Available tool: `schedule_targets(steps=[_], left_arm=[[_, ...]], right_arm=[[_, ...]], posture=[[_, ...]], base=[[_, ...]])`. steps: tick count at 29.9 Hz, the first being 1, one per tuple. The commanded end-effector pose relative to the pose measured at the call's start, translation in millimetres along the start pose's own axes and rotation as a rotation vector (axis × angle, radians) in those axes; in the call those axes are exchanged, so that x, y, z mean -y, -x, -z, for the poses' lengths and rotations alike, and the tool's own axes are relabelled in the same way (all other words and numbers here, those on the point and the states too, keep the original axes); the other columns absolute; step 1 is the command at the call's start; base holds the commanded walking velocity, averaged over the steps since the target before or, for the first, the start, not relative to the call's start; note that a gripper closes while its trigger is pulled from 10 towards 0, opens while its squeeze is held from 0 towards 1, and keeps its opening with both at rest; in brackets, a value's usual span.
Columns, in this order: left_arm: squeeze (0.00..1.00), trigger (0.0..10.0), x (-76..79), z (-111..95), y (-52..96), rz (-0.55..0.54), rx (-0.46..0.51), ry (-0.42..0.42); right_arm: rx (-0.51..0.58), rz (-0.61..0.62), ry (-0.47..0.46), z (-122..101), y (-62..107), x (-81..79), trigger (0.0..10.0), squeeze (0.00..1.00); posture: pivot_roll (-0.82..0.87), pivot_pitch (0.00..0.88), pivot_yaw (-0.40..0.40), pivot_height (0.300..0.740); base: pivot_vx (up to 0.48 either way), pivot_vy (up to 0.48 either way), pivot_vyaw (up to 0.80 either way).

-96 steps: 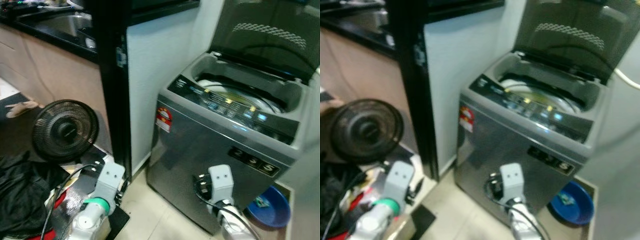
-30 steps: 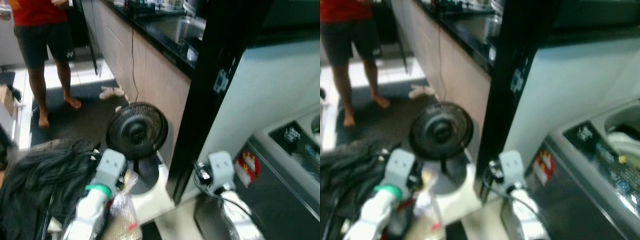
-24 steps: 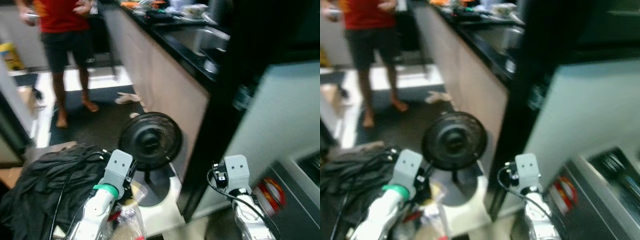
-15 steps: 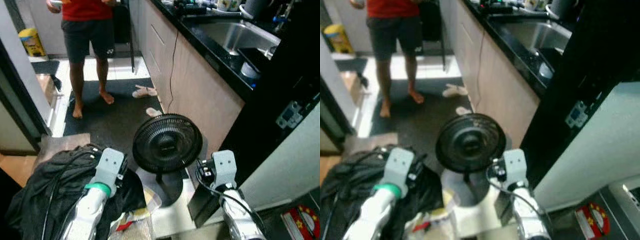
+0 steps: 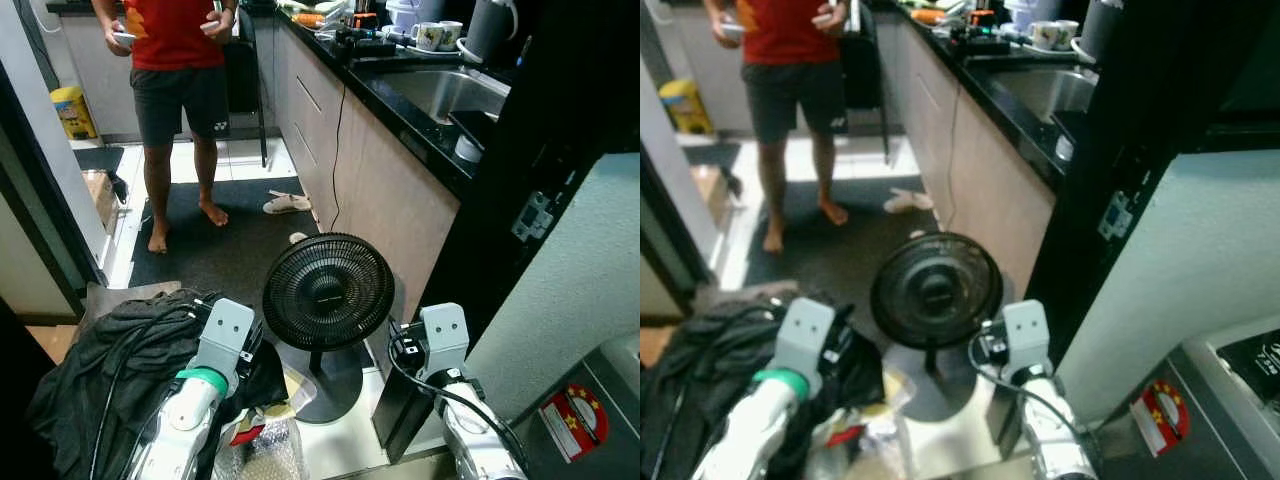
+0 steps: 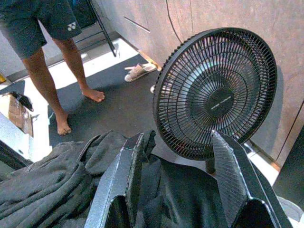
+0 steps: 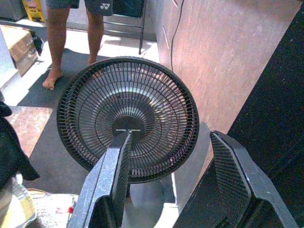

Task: Clothes washing

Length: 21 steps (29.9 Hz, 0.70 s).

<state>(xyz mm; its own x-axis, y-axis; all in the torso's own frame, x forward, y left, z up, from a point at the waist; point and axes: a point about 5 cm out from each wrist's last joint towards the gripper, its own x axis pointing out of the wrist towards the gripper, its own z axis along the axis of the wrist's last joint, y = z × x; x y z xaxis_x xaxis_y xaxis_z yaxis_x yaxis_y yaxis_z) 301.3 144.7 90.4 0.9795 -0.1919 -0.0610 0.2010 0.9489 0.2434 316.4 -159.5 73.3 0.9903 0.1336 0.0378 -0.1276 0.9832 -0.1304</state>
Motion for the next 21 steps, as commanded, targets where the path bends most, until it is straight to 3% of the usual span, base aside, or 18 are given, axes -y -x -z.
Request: schedule_targets(steps=[1, 21], left_arm=[[0.0, 10.0, 1.5, 4.7, 0.3, 0.001, -0.017, 0.008], [0.0, 10.0, 3.6, 5.5, 1.3, 0.005, -0.015, 0.026]], right_arm=[[-0.023, -0.007, 0.001, 6.7, 4.4, -1.2, 10.0, 0.0], [-0.027, -0.046, 0.026, 8.0, 5.5, -8.6, 10.0, 0.0]], posture=[[0.0, 0.0, -0.006, 0.74], [-0.01, 0.0, -0.01, 0.74]], base=[[0.0, 0.0, 0.0], [0.0, 0.0, 0.0]])
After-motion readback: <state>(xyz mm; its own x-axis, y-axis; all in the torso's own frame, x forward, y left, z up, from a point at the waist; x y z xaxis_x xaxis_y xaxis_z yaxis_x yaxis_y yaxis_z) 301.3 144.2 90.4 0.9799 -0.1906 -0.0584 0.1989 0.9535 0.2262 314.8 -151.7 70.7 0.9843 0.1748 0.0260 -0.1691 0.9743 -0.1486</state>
